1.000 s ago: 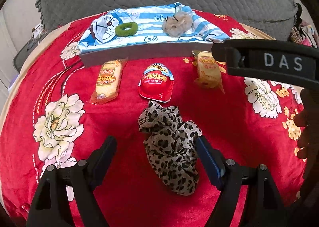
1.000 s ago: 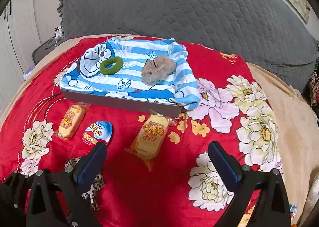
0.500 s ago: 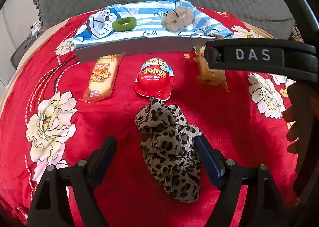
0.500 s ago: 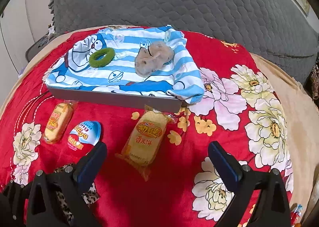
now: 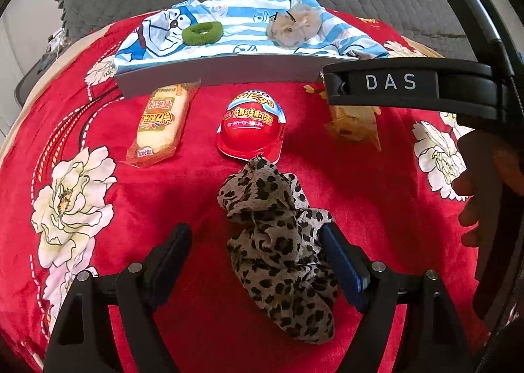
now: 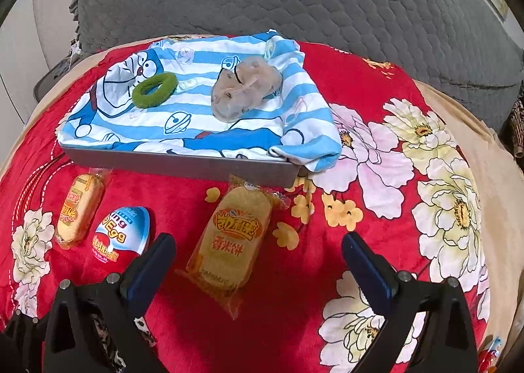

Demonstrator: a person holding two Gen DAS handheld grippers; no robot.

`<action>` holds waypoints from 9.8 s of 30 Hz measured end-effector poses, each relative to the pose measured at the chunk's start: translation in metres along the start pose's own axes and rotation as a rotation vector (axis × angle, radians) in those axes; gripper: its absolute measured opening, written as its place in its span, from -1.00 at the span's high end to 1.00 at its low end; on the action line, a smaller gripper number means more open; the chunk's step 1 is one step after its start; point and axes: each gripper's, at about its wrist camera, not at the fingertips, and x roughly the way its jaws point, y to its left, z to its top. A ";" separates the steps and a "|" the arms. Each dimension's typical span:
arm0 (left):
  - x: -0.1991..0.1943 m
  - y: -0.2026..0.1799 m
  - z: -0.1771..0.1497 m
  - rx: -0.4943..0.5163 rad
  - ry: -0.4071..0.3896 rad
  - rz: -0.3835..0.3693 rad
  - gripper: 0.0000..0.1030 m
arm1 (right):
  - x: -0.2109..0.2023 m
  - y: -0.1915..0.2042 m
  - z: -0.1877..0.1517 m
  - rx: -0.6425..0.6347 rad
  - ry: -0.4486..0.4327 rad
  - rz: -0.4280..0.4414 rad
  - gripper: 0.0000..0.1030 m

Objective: Organize objects
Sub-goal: 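Grasp the leopard scrunchie with the left tool while the right tool grasps the bread packet, then lift and carry the leopard scrunchie and bread packet over the striped shirt, then lower the scrunchie onto the shirt with the left tool while the right tool lowers the packet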

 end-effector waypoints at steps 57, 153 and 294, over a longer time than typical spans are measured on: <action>0.010 0.007 0.008 -0.049 -0.001 -0.071 0.18 | 0.036 0.006 0.008 0.015 0.063 0.101 0.19; -0.137 0.022 0.112 -0.020 -0.313 0.039 0.79 | -0.172 0.020 0.030 -0.018 -0.407 0.213 0.21; 0.108 0.088 0.235 0.032 -0.149 0.128 0.77 | 0.095 0.059 0.122 -0.131 -0.075 0.148 0.21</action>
